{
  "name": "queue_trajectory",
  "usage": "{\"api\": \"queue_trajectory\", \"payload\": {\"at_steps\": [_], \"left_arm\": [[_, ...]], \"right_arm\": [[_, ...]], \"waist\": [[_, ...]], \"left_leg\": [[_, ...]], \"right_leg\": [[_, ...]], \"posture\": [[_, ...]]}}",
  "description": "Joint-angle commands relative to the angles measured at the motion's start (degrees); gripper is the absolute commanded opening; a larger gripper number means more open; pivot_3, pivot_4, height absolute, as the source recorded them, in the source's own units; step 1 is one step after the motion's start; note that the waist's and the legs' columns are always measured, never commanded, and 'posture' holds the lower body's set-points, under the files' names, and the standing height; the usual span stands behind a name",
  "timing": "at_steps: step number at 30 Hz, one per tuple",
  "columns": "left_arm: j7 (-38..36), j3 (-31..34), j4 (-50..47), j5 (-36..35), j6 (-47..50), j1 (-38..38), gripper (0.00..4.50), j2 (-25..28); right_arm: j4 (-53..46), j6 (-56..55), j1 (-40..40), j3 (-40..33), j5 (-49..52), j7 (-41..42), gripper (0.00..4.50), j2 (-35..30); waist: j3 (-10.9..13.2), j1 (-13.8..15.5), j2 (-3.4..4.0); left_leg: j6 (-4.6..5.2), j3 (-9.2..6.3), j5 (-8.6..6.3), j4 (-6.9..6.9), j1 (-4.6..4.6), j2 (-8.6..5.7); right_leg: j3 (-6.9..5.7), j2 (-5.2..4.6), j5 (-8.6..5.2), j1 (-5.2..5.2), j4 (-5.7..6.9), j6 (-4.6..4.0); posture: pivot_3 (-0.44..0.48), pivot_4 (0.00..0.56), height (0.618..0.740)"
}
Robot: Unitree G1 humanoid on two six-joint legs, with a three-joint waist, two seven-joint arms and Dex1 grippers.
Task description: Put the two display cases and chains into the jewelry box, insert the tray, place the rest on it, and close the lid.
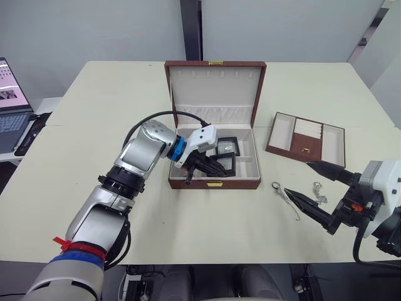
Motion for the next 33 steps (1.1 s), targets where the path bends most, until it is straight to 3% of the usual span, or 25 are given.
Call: {"api": "queue_trajectory", "payload": {"at_steps": [1,13,24,27,33], "left_arm": [[0.6,0.3,-2.0,-0.1,-0.4,-0.4,0.8,0.0],[1.5,1.0,-1.7,-0.5,-0.6,-0.9,4.49,-0.5],[4.2,5.5,4.0,-2.7,-3.1,-4.1,4.49,-2.8],[5.3,7.2,6.6,-3.2,-3.4,-5.2,3.89,-4.1],[4.2,5.8,6.2,-3.3,-2.1,-2.9,2.01,-5.1]], "right_arm": [[-0.9,-1.2,-0.4,-1.4,0.2,0.2,4.5,-0.6],[-0.7,-1.2,-0.5,-1.2,0.1,0.3,4.5,-0.5],[0.1,-1.3,-0.5,-1.7,0.2,0.9,4.5,-0.5],[0.1,-1.2,-0.8,-1.5,0.3,0.8,4.5,-0.6],[0.3,-1.0,-0.9,-1.8,0.4,1.0,4.5,-0.8]], "waist": [[0.0,0.0,0.0],[0.0,0.0,0.0],[0.0,0.0,0.0],[0.0,0.0,0.0],[0.0,0.0,0.0]], "left_leg": [[0.0,0.0,0.0,0.0,0.0,0.0],[0.0,0.0,0.0,0.0,0.0,0.0],[0.0,0.0,0.0,0.0,0.0,-0.02],[0.0,0.01,0.0,0.0,-0.01,-0.02],[0.0,0.02,0.0,0.0,0.0,-0.02]], "right_leg": [[0.0,0.0,0.0,0.0,0.0,0.0],[0.0,0.0,0.0,0.0,0.0,0.0],[-0.01,0.0,0.0,0.0,0.0,0.0],[-0.02,0.0,0.0,0.0,0.0,0.0],[0.0,0.01,0.0,0.0,0.0,0.0]], "posture": [[0.0,0.15,0.74],[0.0,0.15,0.74],[0.0,0.15,0.74],[0.0,0.15,0.74],[0.0,0.15,0.74]]}}
